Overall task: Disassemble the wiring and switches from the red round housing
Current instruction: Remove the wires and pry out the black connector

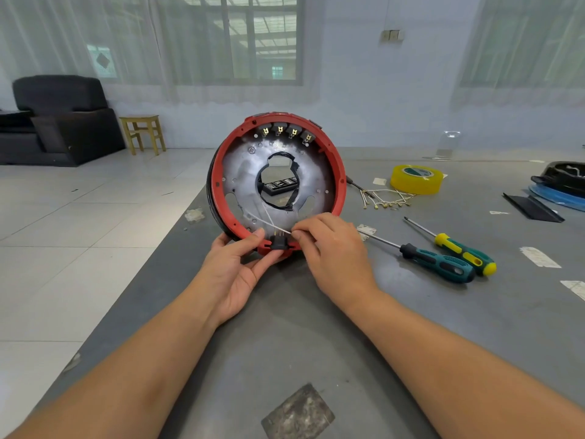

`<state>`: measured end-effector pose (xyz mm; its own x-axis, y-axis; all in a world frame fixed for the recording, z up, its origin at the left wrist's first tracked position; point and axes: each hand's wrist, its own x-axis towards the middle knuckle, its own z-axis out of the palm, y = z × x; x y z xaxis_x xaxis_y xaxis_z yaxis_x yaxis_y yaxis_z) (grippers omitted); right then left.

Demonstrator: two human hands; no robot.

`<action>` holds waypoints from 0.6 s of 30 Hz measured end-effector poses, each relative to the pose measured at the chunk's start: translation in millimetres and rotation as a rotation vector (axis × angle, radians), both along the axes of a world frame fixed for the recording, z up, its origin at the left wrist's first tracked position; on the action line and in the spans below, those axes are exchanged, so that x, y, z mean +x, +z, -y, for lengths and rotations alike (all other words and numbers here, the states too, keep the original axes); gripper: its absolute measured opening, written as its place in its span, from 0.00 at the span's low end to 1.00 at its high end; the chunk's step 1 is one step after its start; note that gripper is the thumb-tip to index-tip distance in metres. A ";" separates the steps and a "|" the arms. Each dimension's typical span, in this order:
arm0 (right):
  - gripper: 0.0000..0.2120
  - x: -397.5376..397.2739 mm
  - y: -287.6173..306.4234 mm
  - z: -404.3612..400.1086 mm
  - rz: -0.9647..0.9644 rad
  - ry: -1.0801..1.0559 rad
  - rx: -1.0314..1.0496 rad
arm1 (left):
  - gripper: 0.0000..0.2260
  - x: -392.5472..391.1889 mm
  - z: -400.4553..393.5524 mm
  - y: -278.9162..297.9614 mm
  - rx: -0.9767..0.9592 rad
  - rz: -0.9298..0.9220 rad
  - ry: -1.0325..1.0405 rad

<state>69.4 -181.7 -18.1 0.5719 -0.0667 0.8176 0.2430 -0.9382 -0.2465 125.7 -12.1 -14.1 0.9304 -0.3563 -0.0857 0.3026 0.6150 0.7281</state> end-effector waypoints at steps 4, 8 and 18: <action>0.04 -13.9 2.2 20.9 0.002 0.041 0.135 | 0.29 3.5 1.1 0.0 -0.031 -0.040 0.057; 0.03 -24.4 13.9 58.5 0.015 -0.055 0.381 | 0.28 8.3 0.3 -0.4 -0.048 -0.060 0.066; 0.08 44.7 42.2 123.6 -0.428 -0.478 0.461 | 0.31 25.0 6.5 2.5 -0.066 -0.056 0.092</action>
